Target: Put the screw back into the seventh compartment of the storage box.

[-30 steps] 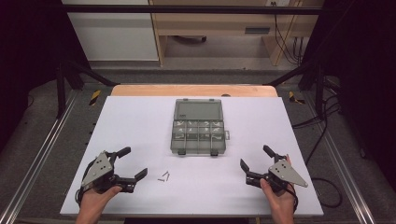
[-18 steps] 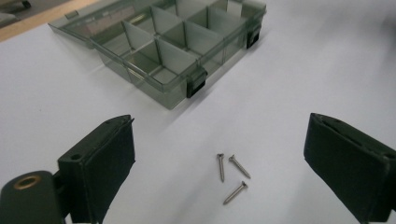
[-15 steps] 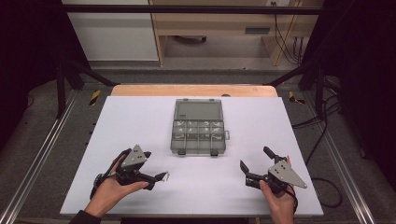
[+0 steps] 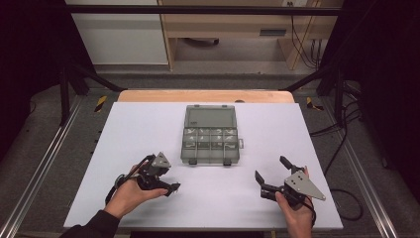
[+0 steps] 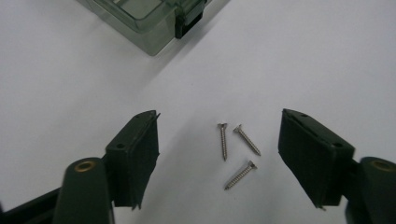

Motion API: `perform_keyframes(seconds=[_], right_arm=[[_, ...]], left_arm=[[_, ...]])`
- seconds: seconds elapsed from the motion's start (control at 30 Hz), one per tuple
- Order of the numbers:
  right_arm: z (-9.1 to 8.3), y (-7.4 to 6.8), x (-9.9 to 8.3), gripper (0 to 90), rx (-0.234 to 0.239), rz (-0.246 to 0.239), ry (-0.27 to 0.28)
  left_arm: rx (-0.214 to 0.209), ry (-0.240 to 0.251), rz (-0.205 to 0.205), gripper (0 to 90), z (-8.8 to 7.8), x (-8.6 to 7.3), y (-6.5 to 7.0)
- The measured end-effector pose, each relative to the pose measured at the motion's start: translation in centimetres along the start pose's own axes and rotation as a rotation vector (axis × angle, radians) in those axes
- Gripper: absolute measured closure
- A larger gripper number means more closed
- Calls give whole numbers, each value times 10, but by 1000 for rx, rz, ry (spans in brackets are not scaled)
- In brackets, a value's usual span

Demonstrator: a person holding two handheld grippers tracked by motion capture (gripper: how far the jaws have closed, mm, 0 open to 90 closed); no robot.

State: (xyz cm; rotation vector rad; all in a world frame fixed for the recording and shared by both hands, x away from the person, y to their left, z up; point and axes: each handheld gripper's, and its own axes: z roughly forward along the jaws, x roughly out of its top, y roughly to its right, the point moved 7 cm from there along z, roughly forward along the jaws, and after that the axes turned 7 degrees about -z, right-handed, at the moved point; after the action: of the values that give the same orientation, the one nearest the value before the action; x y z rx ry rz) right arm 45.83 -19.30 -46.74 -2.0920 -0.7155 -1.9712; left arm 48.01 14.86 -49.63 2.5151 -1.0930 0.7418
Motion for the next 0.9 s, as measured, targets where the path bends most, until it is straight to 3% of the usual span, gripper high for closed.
perform_keyframes(seconds=[0.33, 0.57, 0.9], right_arm=[[0, 0, -1, 51, 1, 3, -7], [1, -1, -2, 52, 3, -2, -14], [1, -1, -2, 53, 4, 0, -17]], left_arm=[[-19, -61, -4, 518, 9, -1, -1], [-19, -92, -17, 627, 11, -2, -2], [-29, -116, -48, 670, 14, 0, -2]])
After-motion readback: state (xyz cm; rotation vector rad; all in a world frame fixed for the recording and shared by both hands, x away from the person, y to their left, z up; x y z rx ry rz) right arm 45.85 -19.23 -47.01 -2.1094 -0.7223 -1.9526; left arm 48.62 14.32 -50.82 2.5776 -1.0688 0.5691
